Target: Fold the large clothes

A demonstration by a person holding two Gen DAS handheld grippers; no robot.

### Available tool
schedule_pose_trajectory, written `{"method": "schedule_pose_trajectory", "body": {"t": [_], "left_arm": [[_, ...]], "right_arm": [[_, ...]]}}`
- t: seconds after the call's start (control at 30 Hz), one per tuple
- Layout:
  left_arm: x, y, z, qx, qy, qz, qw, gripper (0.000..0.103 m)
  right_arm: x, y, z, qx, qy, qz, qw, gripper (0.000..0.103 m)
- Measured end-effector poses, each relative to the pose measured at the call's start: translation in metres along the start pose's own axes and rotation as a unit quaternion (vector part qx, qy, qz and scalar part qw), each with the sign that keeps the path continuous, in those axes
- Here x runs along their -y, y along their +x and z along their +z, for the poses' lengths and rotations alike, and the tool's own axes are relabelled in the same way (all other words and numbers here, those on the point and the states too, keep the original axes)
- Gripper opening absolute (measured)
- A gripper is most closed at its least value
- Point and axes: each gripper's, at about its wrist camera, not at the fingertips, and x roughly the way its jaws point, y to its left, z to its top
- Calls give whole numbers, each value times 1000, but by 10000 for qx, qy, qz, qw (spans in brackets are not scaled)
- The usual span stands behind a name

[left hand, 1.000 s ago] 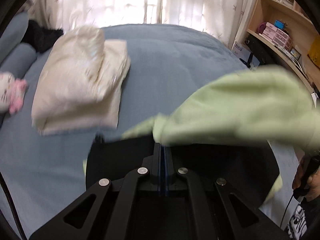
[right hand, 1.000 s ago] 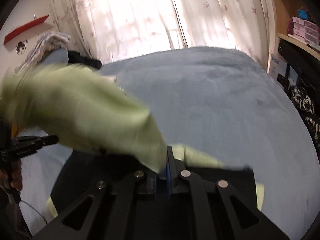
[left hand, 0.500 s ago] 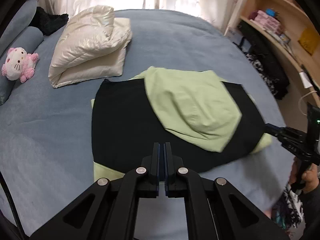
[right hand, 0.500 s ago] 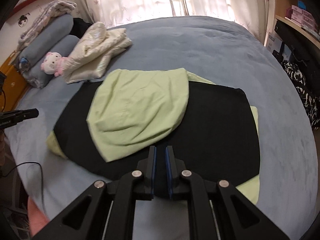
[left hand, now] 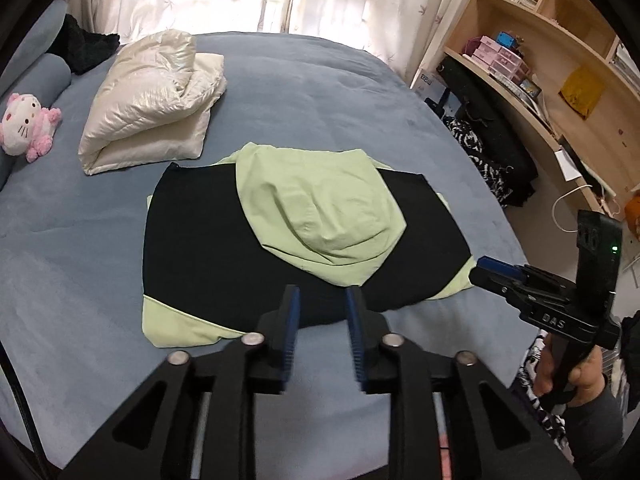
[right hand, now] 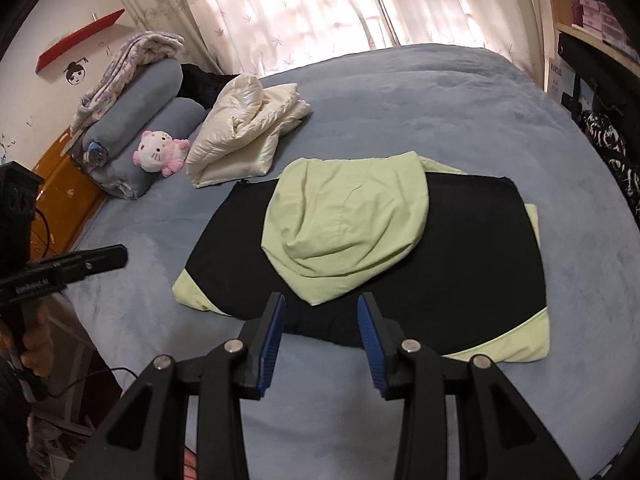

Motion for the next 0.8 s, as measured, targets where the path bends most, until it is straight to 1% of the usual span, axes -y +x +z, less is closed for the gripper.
{"method": "schedule_pose_trajectory", "body": {"t": [0.07, 0.1, 0.13, 0.23, 0.3, 0.43, 0.53, 0.57, 0.6, 0.67, 0.8], "left_arm": [[-4, 13, -3, -70, -93, -145, 9998, 35], [-7, 20, -4, -98, -143, -195, 9997, 43], [-9, 28, -6, -110, -196, -245, 9994, 48], [-15, 57, -11, -162, -274, -453, 9985, 49], [-23, 80, -14, -179, -424, -628, 9970, 49], [-40, 129, -20, -181, -896, -884, 9919, 49], [-53, 164, -23, -310, -1293, -912, 9869, 49], [-58, 177, -25, -352, -1470, -974, 9837, 49], [-60, 183, -25, -433, -1538, -1017, 9819, 49], [-66, 195, -24, -336, -1721, -1148, 9778, 49], [-70, 206, -17, -84, -1859, -1409, 9724, 49]], "right_arm": [[2, 7, -4, -25, 59, 47, 10000, 38], [4, 14, -6, -57, 109, 74, 9999, 38], [6, 20, -9, -84, 159, 87, 9998, 38], [14, 40, -15, -125, 383, 218, 9990, 38], [22, 58, -20, -168, 586, 322, 9976, 38], [36, 89, -24, -256, 931, 525, 9939, 38], [47, 109, -22, -288, 1217, 625, 9902, 38], [51, 116, -22, -291, 1317, 666, 9886, 38], [54, 121, -21, -286, 1387, 688, 9875, 38], [60, 128, -19, -251, 1497, 716, 9858, 38], [76, 143, -14, -148, 1826, 839, 9795, 38]]}}
